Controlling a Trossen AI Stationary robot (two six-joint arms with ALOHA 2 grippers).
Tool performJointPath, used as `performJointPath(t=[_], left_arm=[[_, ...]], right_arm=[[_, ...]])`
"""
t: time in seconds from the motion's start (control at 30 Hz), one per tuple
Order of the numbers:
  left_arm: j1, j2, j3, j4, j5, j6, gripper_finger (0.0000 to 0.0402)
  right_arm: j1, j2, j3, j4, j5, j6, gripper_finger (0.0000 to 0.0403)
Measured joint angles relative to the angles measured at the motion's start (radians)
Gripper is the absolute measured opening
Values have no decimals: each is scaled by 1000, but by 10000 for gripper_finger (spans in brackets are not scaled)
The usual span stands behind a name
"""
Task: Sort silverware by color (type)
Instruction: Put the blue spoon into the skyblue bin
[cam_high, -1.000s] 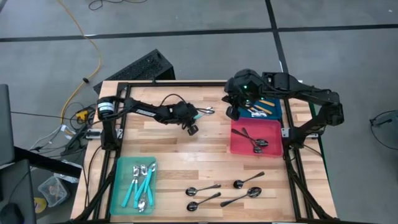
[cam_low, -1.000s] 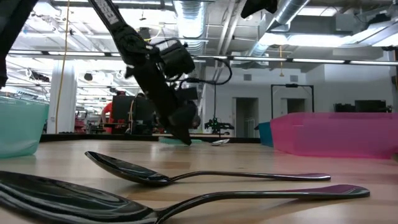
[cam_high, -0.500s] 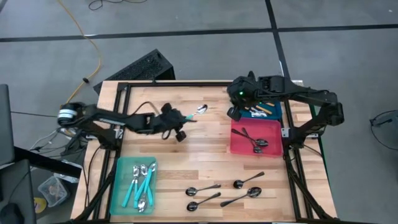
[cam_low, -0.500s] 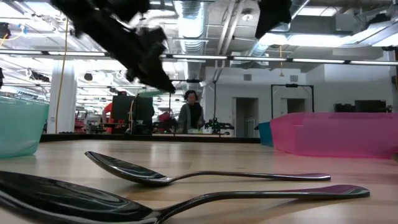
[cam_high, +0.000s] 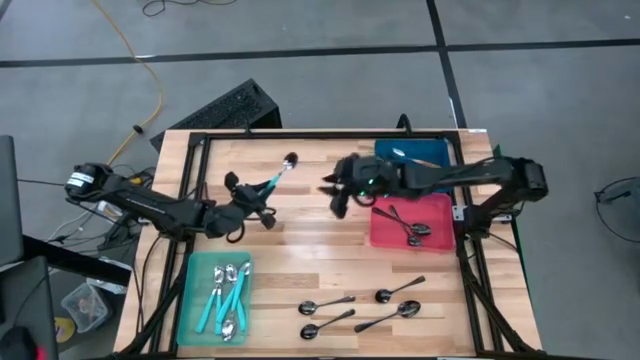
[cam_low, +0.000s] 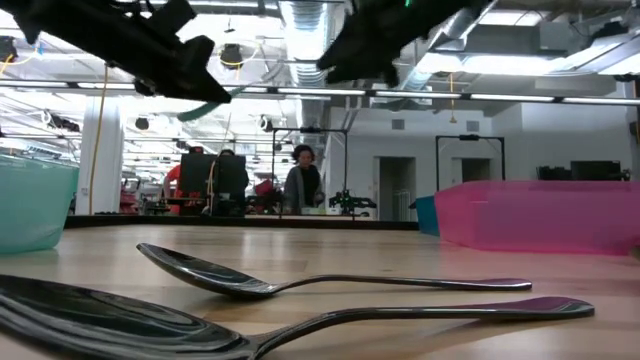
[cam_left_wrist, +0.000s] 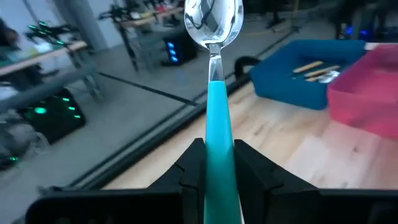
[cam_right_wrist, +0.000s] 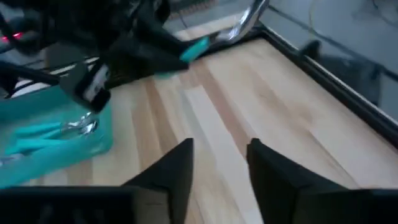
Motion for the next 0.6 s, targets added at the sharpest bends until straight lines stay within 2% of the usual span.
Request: performJointPath(t=[0.17, 0.27, 0.43, 0.6], left_arm=[[-46, 4, 0, 26, -78, 52, 39], [-70, 12, 0, 37, -117, 85, 39], [-101, 13, 0, 24, -185, 105, 39], [-108, 18, 0, 21, -196, 112, 39]], right_arm=[[-10, 180, -27, 459, -9, 0, 238], [-19, 291, -7, 616, -18, 10, 252], [-27, 377, 49, 747, -51, 63, 255], [-34, 391, 90, 750, -54, 50, 255]])
